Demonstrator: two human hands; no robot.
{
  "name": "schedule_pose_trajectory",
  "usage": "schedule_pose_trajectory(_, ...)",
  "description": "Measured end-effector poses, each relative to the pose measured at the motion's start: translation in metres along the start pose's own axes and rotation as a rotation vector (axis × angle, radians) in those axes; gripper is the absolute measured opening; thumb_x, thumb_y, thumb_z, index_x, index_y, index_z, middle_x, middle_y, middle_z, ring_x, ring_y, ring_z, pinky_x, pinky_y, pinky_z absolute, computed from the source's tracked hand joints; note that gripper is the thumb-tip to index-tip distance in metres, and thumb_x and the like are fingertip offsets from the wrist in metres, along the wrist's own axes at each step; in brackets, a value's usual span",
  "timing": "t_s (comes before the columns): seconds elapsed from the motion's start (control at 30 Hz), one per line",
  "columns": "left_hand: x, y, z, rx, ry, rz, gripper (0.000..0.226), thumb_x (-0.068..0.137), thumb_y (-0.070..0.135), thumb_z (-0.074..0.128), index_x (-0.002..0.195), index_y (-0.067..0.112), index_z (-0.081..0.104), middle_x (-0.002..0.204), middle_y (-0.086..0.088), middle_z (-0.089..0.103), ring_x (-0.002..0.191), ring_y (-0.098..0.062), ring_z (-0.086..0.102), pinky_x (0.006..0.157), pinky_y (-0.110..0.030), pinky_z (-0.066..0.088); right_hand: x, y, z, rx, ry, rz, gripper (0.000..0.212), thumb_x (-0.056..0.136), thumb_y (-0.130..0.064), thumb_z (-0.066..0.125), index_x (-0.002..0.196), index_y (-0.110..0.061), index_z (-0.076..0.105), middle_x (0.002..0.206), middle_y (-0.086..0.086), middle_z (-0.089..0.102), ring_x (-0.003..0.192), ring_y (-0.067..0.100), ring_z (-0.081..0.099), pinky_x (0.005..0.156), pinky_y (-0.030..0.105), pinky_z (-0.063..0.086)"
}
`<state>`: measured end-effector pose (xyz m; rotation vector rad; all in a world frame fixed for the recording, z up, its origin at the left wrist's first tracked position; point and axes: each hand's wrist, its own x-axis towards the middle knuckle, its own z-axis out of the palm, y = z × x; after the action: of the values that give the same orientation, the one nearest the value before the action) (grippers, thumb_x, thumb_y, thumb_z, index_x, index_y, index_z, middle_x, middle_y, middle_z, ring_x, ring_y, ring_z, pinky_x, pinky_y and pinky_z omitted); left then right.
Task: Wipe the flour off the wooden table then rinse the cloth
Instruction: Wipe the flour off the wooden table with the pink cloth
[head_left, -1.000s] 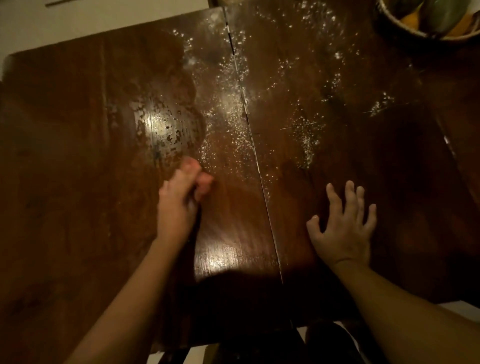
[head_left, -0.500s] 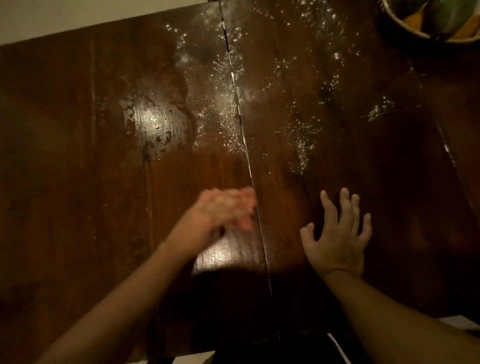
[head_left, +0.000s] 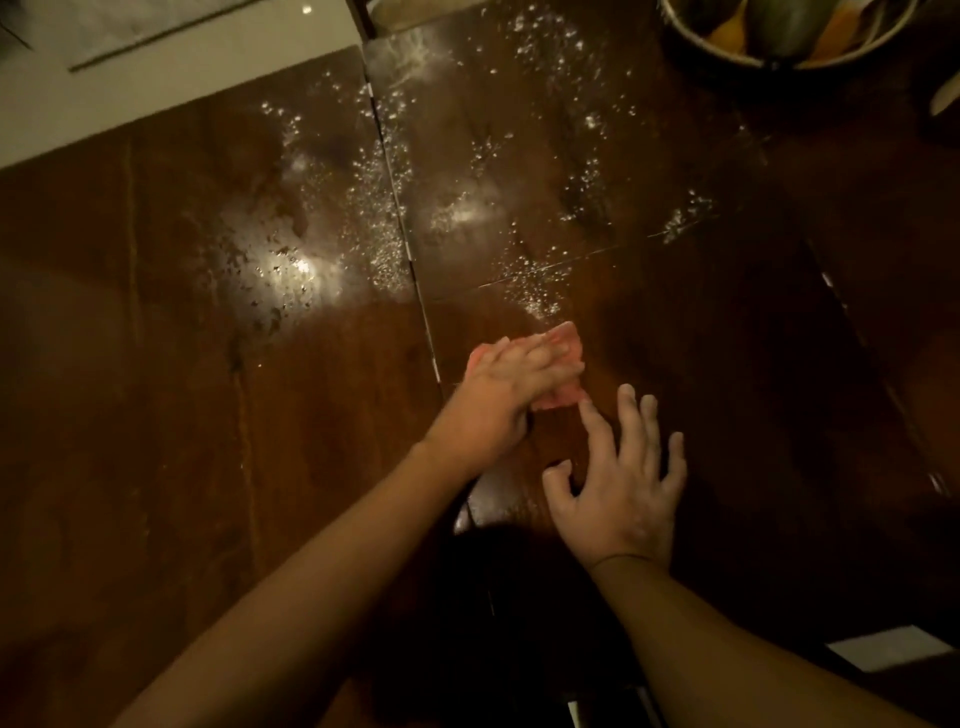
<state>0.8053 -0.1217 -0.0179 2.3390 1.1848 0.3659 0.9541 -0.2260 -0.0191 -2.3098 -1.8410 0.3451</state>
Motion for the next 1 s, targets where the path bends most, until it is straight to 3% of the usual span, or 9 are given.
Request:
schedule_pose_trajectory(0.07,0.013,-0.022,-0.012,-0.024,0.030,-0.028,0.062,0.088,0.001,0.056,0.140,0.035,0.051,0.147,0.006,0.050,0.139,-0.011,0.040,0.119,-0.050,0.024,0.000,-0.001,0.000,0.023,0.007,0.009,0.066,0.077,-0.042,0.051,0.142,-0.028,0.050,0.160,0.009,0.032,0.152,0.027,0.021,0.118,0.056,0.018)
schedule_pose_trajectory(0.17,0.061,-0.049,-0.030,-0.147,0.303,-0.369,0.046,0.096,0.016,0.058,0.136,0.038,0.053,0.133,0.014,0.059,0.126,0.004,0.048,0.113,-0.049,0.037,0.001,-0.001,-0.001,0.050,-0.013,0.016,0.064,0.080,-0.043,0.049,0.143,-0.029,0.049,0.160,0.008,0.032,0.152,0.025,0.019,0.119,0.056,0.017)
schedule_pose_trajectory(0.27,0.109,-0.048,-0.026,0.060,0.391,-0.608,0.054,0.092,0.013,0.053,0.137,0.042,0.051,0.148,0.007,0.050,0.131,-0.019,0.049,0.109,-0.050,0.039,0.002,-0.001,-0.001,0.051,-0.001,0.035,0.063,0.081,-0.044,0.047,0.142,-0.030,0.049,0.159,0.008,0.034,0.151,0.024,0.021,0.118,0.054,0.018)
schedule_pose_trajectory(0.47,0.080,-0.001,-0.016,-0.090,-0.073,0.028,0.049,0.082,0.007,0.052,0.122,0.031,0.068,0.143,0.009,0.055,0.138,-0.004,0.037,0.116,-0.041,0.020,0.004,-0.003,-0.001,0.096,0.017,0.058,0.063,0.078,-0.043,0.047,0.140,-0.032,0.051,0.158,0.005,0.036,0.151,0.021,0.022,0.119,0.052,0.017)
schedule_pose_trajectory(0.57,0.045,-0.028,-0.041,-0.115,-0.164,0.084,0.062,0.067,-0.006,0.050,0.113,0.028,0.074,0.133,0.013,0.061,0.137,-0.008,0.045,0.120,-0.043,0.023,0.004,-0.005,-0.001,0.112,0.027,0.071,0.062,0.077,-0.042,0.048,0.138,-0.032,0.054,0.157,0.005,0.038,0.151,0.022,0.024,0.118,0.052,0.017)
schedule_pose_trajectory(0.63,0.037,-0.056,-0.055,-0.133,-0.058,-0.106,0.064,0.073,-0.010,0.052,0.109,0.039,0.073,0.132,0.013,0.061,0.136,-0.012,0.047,0.119,-0.045,0.027,0.003,-0.005,-0.001,0.107,0.031,0.073,0.061,0.078,-0.042,0.049,0.138,-0.031,0.054,0.157,0.006,0.038,0.150,0.022,0.025,0.118,0.052,0.017)
schedule_pose_trajectory(0.77,0.074,-0.066,-0.054,-0.200,0.449,-0.736,0.058,0.085,-0.004,0.058,0.116,0.044,0.069,0.133,0.011,0.062,0.125,-0.012,0.056,0.108,-0.037,0.044,0.005,-0.005,-0.001,0.098,0.023,0.068,0.059,0.079,-0.041,0.051,0.137,-0.031,0.054,0.156,0.007,0.040,0.149,0.023,0.027,0.117,0.053,0.022)
schedule_pose_trajectory(0.83,0.094,-0.039,-0.038,-0.040,0.456,-0.617,0.049,0.087,0.003,0.059,0.120,0.039,0.068,0.127,0.013,0.065,0.114,-0.012,0.057,0.103,-0.043,0.045,0.006,-0.005,-0.001,0.087,0.030,0.081,0.058,0.079,-0.041,0.051,0.136,-0.031,0.055,0.155,0.006,0.041,0.149,0.022,0.029,0.116,0.052,0.023)
schedule_pose_trajectory(1.0,0.058,0.018,-0.008,-0.117,0.037,-0.078,0.060,0.071,-0.010,0.053,0.110,0.031,0.073,0.127,0.027,0.054,0.127,0.013,0.036,0.113,-0.044,0.024,0.009,-0.002,-0.006,0.261,0.110,0.219,0.060,0.077,-0.036,0.049,0.136,-0.027,0.053,0.151,-0.005,0.047,0.144,0.012,0.035,0.114,0.042,0.025)
